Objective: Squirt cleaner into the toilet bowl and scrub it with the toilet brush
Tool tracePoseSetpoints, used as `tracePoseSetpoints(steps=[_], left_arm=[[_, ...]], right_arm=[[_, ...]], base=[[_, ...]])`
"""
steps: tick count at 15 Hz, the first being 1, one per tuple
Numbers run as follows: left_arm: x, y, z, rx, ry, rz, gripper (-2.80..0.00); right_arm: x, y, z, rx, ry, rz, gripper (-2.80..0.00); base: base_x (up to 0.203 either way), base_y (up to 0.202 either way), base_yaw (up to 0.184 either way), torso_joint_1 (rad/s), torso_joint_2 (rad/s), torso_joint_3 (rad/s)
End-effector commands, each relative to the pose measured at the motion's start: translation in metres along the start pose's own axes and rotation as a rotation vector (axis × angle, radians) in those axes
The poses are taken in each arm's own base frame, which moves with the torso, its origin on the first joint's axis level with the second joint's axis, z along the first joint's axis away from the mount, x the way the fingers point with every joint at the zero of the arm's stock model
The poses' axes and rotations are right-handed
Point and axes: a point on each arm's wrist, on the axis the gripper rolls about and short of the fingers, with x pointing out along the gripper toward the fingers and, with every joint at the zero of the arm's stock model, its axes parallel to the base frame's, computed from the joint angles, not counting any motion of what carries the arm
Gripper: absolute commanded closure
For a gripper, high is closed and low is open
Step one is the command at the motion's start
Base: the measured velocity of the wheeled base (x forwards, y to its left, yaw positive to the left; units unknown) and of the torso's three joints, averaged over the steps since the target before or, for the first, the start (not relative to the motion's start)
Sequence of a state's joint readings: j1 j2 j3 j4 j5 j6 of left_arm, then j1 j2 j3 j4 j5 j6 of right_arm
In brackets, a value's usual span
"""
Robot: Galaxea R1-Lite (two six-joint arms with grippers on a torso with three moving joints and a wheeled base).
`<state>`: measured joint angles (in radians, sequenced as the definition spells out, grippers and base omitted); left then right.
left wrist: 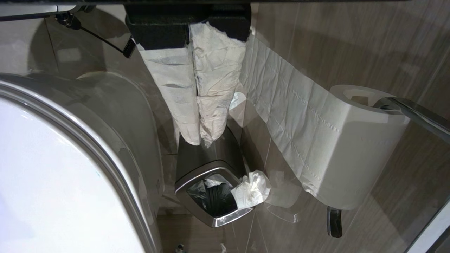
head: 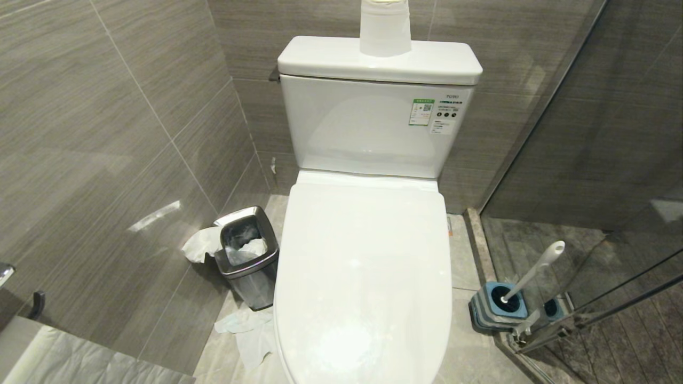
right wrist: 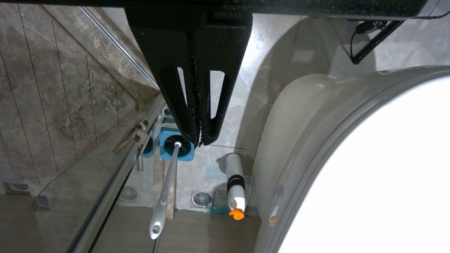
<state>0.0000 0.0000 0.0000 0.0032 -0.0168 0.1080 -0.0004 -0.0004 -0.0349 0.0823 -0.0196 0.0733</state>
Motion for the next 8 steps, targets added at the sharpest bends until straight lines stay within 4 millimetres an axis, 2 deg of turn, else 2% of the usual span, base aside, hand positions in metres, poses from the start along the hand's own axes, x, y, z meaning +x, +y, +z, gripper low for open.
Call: tracePoseSetpoints(steps=[1,8], left_arm=[[0.0002,0.0,-0.0004,-0.001,0.003,0.0,0.0],[0.0002,0.0,-0.0004,-0.001,0.003,0.001,0.0]], right_arm=[[0.0,0.0,-0.0001,0.0,0.001,-0.001,0.0],[0.0001,0.0,-0.0003,0.0,0.002,0.0,0.0]], base=[[0.0,0.0,0.0,0.0,0.0,0.0],[0.0,0.0,0.0,0.0,0.0,0.0]])
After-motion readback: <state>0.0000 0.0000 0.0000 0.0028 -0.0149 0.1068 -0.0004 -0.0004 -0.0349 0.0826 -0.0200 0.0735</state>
